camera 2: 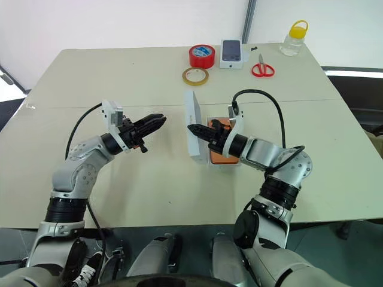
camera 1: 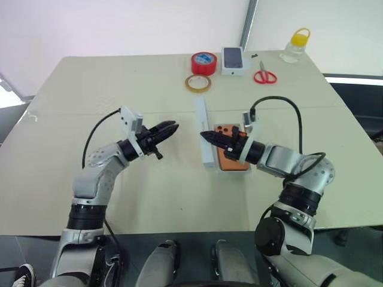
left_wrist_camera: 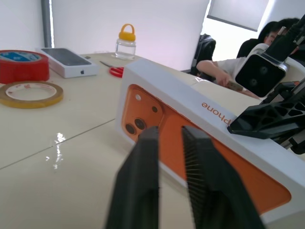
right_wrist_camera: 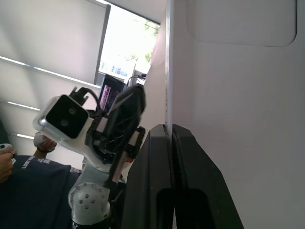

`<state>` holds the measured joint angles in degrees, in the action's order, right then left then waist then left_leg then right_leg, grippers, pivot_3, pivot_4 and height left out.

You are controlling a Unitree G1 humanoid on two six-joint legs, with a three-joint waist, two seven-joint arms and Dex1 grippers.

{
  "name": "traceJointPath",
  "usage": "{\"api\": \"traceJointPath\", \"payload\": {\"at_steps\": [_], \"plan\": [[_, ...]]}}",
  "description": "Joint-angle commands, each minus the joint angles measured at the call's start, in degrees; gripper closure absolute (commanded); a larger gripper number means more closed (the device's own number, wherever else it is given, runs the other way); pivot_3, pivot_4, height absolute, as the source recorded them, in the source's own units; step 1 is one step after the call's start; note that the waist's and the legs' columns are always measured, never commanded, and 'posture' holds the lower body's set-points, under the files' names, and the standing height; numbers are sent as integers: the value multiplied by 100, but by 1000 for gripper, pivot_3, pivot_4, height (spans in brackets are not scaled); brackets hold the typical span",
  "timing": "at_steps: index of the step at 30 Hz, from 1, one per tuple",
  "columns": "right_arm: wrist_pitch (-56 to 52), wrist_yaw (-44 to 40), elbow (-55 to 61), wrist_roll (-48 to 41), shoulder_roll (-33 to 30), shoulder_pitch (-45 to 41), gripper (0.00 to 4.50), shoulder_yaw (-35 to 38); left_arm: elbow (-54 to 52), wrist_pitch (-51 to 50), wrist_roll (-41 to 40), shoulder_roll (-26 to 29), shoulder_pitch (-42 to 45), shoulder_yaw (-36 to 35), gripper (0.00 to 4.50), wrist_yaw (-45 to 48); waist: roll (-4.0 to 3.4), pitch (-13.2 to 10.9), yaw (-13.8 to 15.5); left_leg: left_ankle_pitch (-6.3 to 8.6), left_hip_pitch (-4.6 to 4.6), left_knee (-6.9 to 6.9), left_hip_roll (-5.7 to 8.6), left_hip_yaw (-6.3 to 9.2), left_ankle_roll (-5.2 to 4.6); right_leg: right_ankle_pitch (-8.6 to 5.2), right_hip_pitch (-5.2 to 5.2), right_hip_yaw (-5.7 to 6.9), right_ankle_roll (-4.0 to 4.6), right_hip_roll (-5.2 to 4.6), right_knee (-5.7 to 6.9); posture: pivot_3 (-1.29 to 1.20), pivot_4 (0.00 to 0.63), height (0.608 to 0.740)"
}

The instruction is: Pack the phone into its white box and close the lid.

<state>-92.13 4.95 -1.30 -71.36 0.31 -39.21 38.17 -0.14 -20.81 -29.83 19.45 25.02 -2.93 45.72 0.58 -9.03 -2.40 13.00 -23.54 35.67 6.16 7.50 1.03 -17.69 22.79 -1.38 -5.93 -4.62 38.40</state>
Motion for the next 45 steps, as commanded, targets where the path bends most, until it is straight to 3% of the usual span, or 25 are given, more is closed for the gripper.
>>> {"api": "traceJointPath", "payload": {"at_steps": [1, 5, 9, 13, 16, 21, 27, 32, 35, 37, 39, 40, 45], "plan": [[-23, 441, 40, -591, 37, -62, 4500, -34, -114, 64, 5, -89, 156, -76, 4489, -193, 0, 0, -13, 0, 0, 0, 0, 0, 0, 0, 0, 0, 0, 0, 1, 0, 150, 740], [176, 857, -87, -1121, -14, 73, 4500, -159, 42, 400, 532, -58, 85, 244, 4489, -175, 0, 0, -9, 0, 0, -1, -1, 0, 0, 0, 2, -1, 0, 2, 2, 0, 150, 740], [254, 925, -226, -1167, -283, 417, 4500, -440, 326, 457, 888, -462, -116, 884, 4489, -196, -3, 3, 19, 0, 1, 1, 1, 0, -2, 0, -6, 1, 0, 1, -3, 0, 150, 740], [510, 1024, -378, -1496, -519, 478, 4500, -706, 521, 655, 1011, -877, -23, 943, 4489, -407, -4, 3, 20, 2, 1, 5, 3, -3, -6, 0, -10, 0, -1, -2, -8, 0, 150, 740], [776, 1047, -483, -1551, -746, 479, 3586, -850, 592, 682, 1035, -986, 44, 930, 4500, -450, -4, 3, -12, 2, 1, 4, -1, -3, -6, 0, -7, 1, -1, 0, -3, 0, 150, 740], [1354, 380, -411, -643, -1532, 306, 1145, -1218, 689, 667, 1045, -1161, 177, 964, 4500, -504, -5, 3, 2, 2, 1, 6, 1, -6, -7, -1, -8, 0, -1, 1, -4, 0, 150, 740], [2681, -1347, -124, 1407, -3301, 298, 1145, -2402, 887, 716, 1099, -1304, 330, 1002, 4500, -516, -3, 2, 34, 6, 0, 18, 1, -6, -14, -2, -18, 8, -4, 4, -10, 0, 150, 740], [4087, -2370, 203, 2793, -4217, 372, 1145, -2917, 1079, 736, 1083, -1582, 505, 986, 4500, -601, 1, -1, 21, 9, 0, 24, 0, -10, -19, -3, -22, 9, -7, 4, -16, 0, 150, 740], [4446, -2375, 281, 3126, -4074, 581, 2007, -2872, 1132, 800, 1191, -1578, 562, 979, 4500, -614, 7, -4, 18, 9, 0, 27, -1, -8, -18, -3, -25, 9, -7, 5, -16, 0, 150, 740], [4856, -2620, 518, 3678, -4183, 835, 2915, -3314, 1072, 715, 1173, -1495, 538, 953, 4500, -556, 6, -4, 23, 9, 0, 27, -2, -8, -18, -3, -25, 9, -7, 6, -16, 0, 150, 740], [5227, -2750, 697, 4095, -4157, 1025, 4113, -3597, 942, 531, 1123, -1294, 493, 892, 4500, -494, 6, -4, 16, 9, 1, 25, -2, -7, -18, -3, -23, 8, -7, 6, -16, 0, 150, 740], [5403, -2818, 751, 4264, -4139, 1071, 4430, -3686, 868, 429, 1111, -1181, 473, 887, 4500, -469, 6, -4, 12, 9, 1, 25, -2, -7, -17, -3, -23, 7, -7, 6, -15, 0, 150, 740], [6122, -3062, 535, 5088, -4037, 988, 4430, -4128, -79, -624, 1058, -142, -34, 1180, 4500, -12, 1, -6, 13, 8, 1, 23, -3, -7, -15, -3, -17, 2, -7, 8, -10, 0, 150, 740]]}}
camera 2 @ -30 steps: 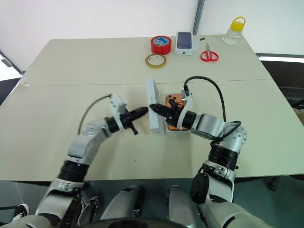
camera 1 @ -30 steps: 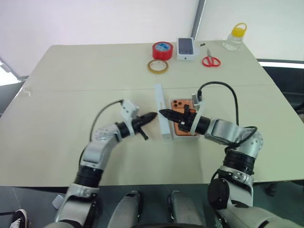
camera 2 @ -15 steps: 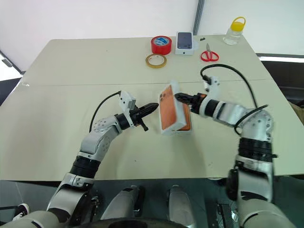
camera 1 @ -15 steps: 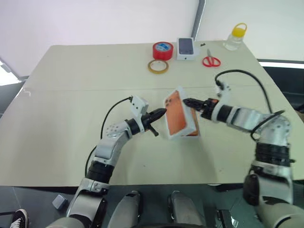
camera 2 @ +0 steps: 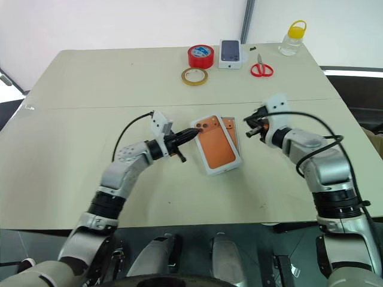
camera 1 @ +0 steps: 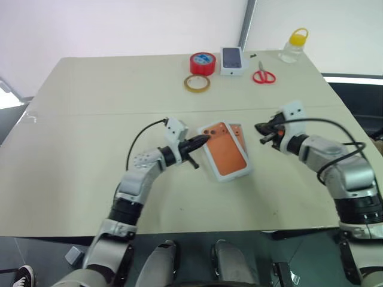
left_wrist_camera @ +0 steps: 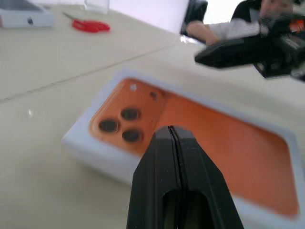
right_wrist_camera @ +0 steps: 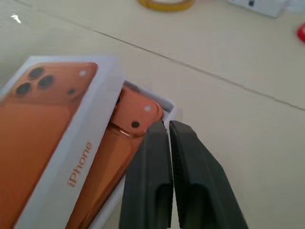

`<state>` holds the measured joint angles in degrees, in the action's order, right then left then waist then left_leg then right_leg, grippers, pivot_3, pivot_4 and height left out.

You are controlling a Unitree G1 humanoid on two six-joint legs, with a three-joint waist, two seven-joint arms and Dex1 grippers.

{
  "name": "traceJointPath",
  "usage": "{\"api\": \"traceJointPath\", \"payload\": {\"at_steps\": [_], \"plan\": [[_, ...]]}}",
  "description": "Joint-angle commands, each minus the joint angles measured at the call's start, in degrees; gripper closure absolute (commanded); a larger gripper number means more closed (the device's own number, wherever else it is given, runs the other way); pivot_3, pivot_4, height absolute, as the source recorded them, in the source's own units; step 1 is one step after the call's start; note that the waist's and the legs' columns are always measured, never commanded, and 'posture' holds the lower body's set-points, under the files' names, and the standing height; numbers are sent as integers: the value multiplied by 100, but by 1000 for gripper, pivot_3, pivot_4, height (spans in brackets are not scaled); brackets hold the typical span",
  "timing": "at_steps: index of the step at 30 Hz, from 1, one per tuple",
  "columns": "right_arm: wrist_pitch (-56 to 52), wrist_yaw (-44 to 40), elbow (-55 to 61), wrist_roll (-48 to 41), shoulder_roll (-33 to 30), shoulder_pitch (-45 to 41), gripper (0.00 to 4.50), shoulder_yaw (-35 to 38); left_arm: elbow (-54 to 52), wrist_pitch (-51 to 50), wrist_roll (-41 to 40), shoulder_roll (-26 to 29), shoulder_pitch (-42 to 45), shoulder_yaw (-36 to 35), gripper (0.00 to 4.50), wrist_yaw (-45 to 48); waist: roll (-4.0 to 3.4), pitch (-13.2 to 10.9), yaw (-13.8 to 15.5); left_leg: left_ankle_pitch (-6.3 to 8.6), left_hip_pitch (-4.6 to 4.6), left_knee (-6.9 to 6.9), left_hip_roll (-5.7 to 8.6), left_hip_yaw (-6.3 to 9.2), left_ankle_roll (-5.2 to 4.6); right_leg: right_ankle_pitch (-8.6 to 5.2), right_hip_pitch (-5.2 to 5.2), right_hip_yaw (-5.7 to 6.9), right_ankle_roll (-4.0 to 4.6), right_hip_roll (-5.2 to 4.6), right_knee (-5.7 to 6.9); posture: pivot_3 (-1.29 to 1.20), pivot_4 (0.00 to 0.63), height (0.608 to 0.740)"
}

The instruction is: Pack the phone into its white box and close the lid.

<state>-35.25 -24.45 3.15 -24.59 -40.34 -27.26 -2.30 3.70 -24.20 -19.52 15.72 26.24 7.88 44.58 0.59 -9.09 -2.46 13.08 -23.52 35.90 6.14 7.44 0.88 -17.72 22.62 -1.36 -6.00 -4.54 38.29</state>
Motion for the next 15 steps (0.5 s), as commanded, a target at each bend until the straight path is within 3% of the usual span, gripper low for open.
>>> {"api": "traceJointPath", "payload": {"at_steps": [1, 6, 15], "plan": [[512, -271, 68, 492, 30, -169, 4430, -157, -466, -289, 66, 263, -213, 74, 4500, 20, -1, 0, 37, 0, 0, 1, 1, 1, 1, 0, 0, 0, 0, -1, -1, 0, 150, 740], [1045, -822, -41, 1326, -255, 133, 4430, -661, -229, -334, 217, 171, -234, 42, 4500, -338, 4, -3, 203, 2, -2, 4, 3, 3, 0, 0, -7, 3, 0, -5, -16, 0, 150, 740], [984, -1044, 102, 1421, -156, 360, 4430, -301, 148, -297, 352, -413, -78, 196, 4500, -626, 6, -5, 273, 2, -2, 2, 4, 1, 1, 0, -8, 4, 0, -7, -20, 0, 150, 740]]}}
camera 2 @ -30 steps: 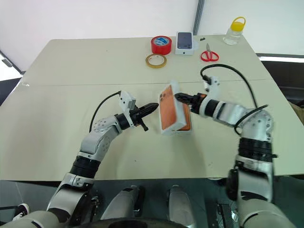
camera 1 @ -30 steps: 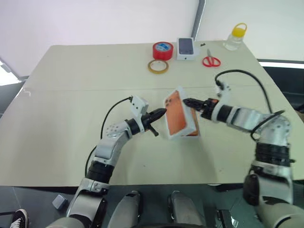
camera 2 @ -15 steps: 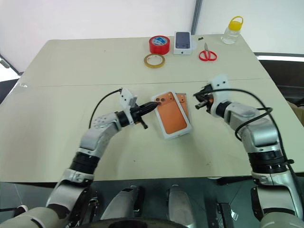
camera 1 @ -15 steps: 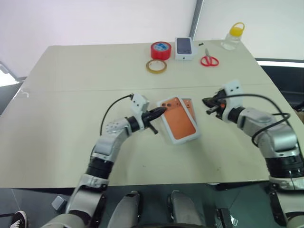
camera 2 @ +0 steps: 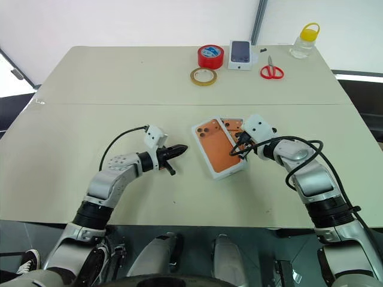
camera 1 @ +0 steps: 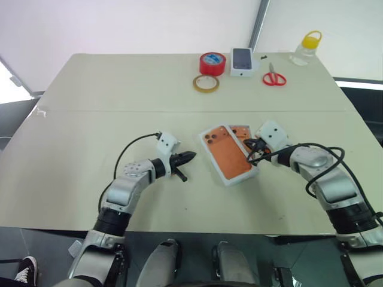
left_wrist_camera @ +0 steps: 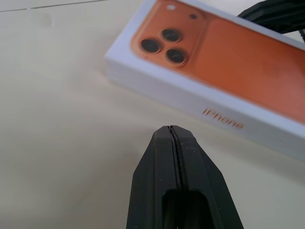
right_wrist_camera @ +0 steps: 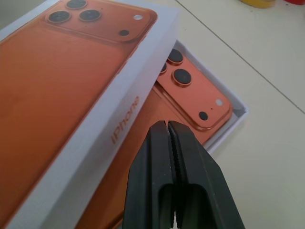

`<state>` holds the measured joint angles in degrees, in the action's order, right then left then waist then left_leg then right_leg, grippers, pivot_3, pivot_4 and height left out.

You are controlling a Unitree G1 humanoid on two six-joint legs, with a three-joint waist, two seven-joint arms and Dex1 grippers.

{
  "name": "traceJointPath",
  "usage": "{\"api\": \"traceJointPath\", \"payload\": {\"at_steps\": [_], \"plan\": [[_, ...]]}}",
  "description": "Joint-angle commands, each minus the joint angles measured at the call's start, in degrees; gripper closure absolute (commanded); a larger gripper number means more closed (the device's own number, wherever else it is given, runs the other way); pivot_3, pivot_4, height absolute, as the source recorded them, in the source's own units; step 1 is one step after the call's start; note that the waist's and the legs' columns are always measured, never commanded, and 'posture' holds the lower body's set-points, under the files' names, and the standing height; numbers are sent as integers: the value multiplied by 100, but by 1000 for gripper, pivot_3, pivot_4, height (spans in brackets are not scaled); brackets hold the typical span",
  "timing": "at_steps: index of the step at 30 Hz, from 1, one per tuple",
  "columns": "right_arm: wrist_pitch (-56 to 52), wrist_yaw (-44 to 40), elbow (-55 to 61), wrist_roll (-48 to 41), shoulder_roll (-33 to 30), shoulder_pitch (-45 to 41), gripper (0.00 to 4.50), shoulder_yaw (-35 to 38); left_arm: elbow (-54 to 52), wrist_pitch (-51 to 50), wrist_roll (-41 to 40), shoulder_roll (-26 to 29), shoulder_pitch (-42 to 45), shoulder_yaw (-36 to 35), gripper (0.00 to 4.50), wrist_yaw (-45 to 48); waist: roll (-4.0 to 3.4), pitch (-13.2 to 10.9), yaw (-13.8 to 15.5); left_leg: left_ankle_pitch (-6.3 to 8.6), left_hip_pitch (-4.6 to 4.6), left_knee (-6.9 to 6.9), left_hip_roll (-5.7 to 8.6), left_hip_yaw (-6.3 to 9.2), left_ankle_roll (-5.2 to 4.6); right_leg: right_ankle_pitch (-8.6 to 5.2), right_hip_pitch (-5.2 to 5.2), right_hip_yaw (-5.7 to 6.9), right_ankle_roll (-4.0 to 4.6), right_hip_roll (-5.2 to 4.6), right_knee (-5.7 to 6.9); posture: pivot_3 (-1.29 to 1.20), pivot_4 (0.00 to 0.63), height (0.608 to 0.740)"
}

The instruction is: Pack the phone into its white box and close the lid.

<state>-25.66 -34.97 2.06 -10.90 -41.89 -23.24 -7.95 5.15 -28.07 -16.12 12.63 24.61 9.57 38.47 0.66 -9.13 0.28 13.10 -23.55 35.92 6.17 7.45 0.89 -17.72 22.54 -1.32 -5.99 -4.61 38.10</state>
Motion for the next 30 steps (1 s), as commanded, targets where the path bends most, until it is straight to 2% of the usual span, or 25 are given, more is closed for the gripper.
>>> {"api": "traceJointPath", "payload": {"at_steps": [1, 17, 26, 30], "plan": [[16, -32, 241, 48, -3, -32, 4430, 284, 30, 124, 24, -161, 89, 43, 4500, -26, 0, 0, -6, 0, 0, 0, 0, 0, 0, 0, 0, 0, 0, 0, 0, 0, 150, 740], [-201, -184, 661, 163, 35, 367, 4430, 389, 1044, 796, 319, -805, 683, 16, 4500, -210, 2, -1, 35, 0, 0, 2, 2, 0, 1, 0, -2, 1, -1, -1, -2, 0, 150, 740], [-213, 47, 517, 340, 71, 336, 4430, 655, 1666, 976, 225, -1383, 1218, -179, 4500, -317, 3, -2, 33, -3, -1, 7, 2, -1, 5, 0, -5, 3, -1, -1, -1, 0, 150, 740], [-234, 176, 493, 433, 188, 353, 4430, 630, 1871, 1070, 286, -1461, 1362, -199, 4500, -289, 4, -2, 2, -12, -1, 6, 1, -1, 21, 0, -2, 3, -1, 1, 1, 0, 150, 740]]}}
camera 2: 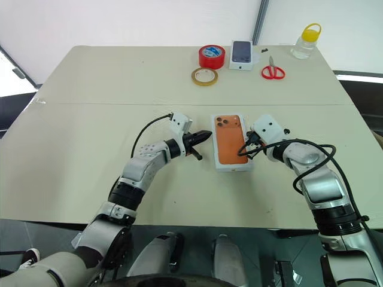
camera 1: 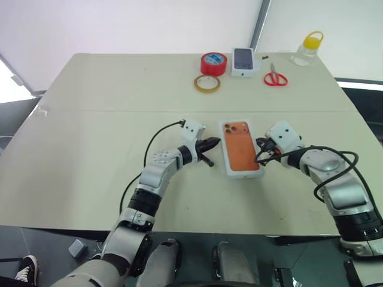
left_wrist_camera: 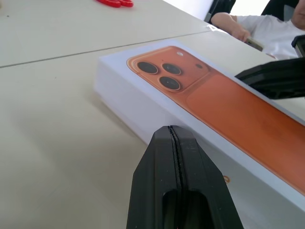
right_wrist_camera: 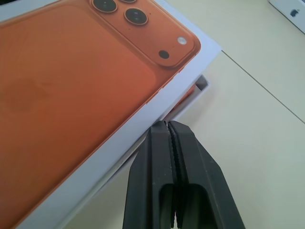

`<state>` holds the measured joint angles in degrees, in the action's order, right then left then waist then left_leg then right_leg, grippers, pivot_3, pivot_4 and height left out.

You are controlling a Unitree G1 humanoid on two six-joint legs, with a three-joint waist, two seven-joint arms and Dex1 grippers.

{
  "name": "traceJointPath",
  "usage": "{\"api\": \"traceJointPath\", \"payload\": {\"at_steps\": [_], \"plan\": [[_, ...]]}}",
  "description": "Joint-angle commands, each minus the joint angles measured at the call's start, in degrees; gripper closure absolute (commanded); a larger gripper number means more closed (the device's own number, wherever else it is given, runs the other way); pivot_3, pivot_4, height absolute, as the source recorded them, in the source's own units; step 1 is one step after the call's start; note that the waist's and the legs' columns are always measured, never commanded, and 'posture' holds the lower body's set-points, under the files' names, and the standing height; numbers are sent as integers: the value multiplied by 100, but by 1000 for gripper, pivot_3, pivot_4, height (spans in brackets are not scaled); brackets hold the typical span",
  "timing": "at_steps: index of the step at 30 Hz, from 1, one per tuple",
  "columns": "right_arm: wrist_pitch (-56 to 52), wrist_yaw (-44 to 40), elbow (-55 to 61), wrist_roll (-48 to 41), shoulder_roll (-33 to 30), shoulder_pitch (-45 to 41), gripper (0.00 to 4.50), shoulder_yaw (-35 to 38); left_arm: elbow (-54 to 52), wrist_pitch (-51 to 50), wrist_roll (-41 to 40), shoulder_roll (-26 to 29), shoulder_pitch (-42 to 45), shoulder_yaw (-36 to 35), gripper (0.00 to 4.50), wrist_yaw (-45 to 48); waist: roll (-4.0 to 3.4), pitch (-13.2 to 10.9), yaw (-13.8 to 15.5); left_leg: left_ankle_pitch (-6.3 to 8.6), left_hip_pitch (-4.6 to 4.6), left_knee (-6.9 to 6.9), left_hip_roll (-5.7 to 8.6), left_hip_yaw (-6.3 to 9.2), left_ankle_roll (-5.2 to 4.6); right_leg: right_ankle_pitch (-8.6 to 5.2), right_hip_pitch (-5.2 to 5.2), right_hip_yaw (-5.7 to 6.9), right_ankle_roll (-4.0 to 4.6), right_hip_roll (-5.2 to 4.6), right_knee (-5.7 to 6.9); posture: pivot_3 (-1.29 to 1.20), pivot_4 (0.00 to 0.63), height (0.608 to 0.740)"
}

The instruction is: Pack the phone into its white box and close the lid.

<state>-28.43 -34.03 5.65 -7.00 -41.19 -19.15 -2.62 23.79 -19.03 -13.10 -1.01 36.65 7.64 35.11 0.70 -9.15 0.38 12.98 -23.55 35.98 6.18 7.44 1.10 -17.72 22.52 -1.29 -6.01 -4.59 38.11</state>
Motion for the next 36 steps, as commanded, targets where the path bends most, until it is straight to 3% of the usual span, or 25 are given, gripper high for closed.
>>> {"api": "traceJointPath", "payload": {"at_steps": [1, 13, 36], "plan": [[47, 121, 110, 64, 149, -52, 4430, 100, 59, 175, -42, -112, 192, -38, 4500, 55, 0, 0, -11, 0, 0, 0, 0, 0, 0, 0, 0, 0, 0, 0, 1, 0, 150, 740], [144, 367, -213, 394, 345, -156, 4430, 58, 878, 362, -34, -220, 696, -141, 4500, 77, 0, 0, 9, -3, 0, 2, 1, 0, 6, 0, 0, 0, 0, 0, 2, 0, 150, 740], [357, 646, -861, 971, 499, -550, 4430, 55, 1168, 549, 111, -178, 814, -427, 4500, -254, 0, 0, -16, -6, 0, 3, 1, -1, 10, 0, 3, 0, 0, 2, 6, 0, 150, 740]]}}
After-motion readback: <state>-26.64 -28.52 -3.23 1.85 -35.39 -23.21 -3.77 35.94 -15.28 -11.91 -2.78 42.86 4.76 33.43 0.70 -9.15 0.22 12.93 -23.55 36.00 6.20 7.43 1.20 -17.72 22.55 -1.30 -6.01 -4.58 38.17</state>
